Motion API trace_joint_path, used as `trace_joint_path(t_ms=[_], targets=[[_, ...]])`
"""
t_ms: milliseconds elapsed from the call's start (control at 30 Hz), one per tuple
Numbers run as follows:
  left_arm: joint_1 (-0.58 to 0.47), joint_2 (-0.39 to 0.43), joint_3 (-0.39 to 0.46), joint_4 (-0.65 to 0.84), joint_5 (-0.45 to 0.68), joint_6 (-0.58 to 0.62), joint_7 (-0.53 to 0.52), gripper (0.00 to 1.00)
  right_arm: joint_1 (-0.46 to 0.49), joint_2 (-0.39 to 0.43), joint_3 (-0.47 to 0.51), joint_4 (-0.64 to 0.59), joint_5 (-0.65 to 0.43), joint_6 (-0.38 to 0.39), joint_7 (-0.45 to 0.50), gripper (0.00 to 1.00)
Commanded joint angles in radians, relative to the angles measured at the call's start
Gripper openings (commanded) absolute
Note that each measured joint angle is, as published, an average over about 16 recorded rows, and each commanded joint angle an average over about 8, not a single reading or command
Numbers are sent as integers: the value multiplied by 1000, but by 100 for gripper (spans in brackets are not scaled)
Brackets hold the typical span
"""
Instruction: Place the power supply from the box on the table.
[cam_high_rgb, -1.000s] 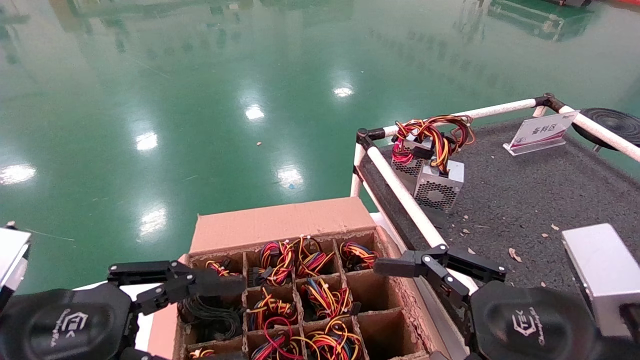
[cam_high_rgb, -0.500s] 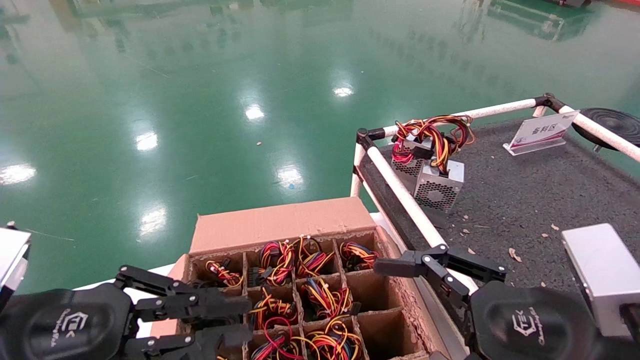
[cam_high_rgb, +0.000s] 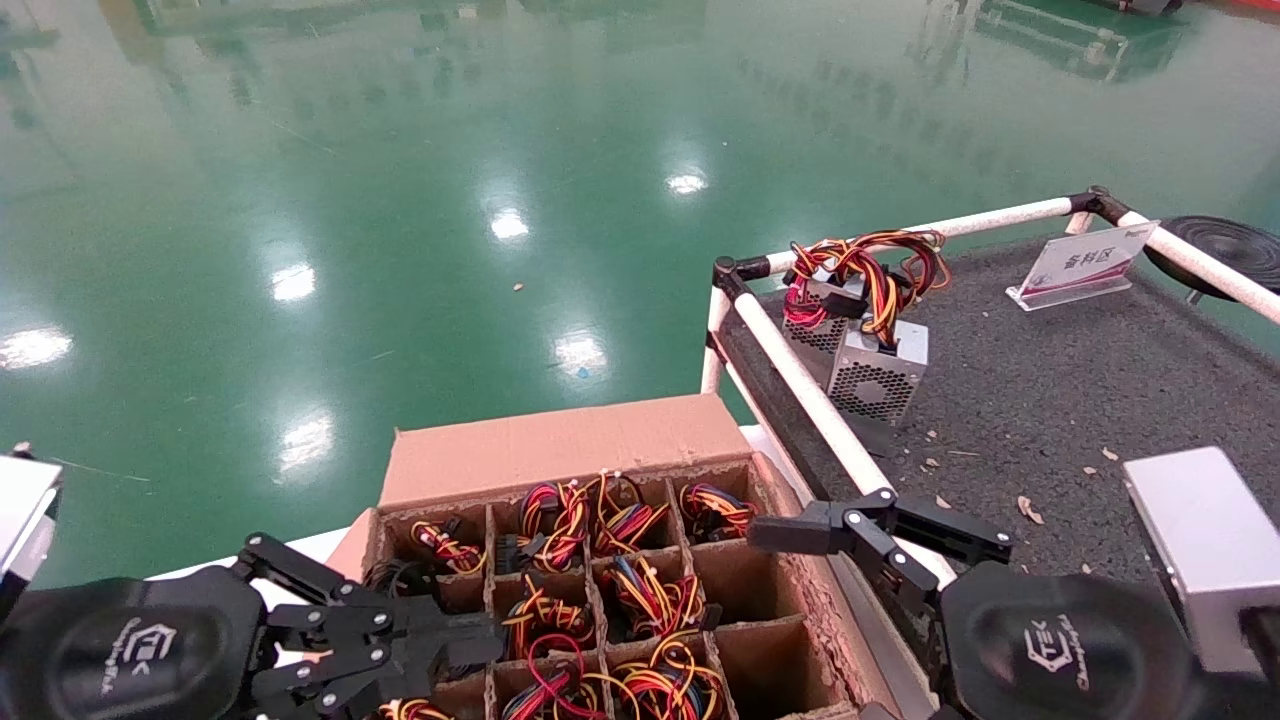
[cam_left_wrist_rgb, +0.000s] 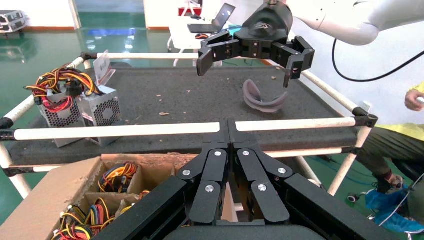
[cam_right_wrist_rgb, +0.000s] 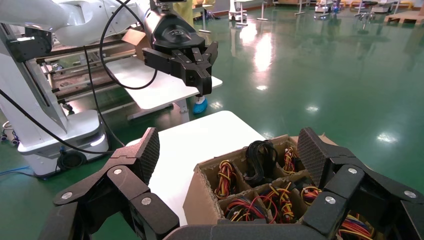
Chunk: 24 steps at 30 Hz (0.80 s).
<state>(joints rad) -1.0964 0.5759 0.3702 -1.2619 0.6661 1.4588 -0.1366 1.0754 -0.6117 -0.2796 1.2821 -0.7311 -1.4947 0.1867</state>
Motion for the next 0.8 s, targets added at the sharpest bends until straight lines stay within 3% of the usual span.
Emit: trace_joint_path(t_ms=[33, 367, 800], targets=[[0, 0, 0, 0, 0, 0, 0, 100, 0, 0, 0, 0, 0, 0, 0, 100], [0, 0, 0, 0, 0, 0, 0, 100, -2, 1, -7, -10, -24, 9, -5, 100], [0, 0, 0, 0, 0, 0, 0, 100, 37, -11, -64, -150, -215, 87, -38, 100]])
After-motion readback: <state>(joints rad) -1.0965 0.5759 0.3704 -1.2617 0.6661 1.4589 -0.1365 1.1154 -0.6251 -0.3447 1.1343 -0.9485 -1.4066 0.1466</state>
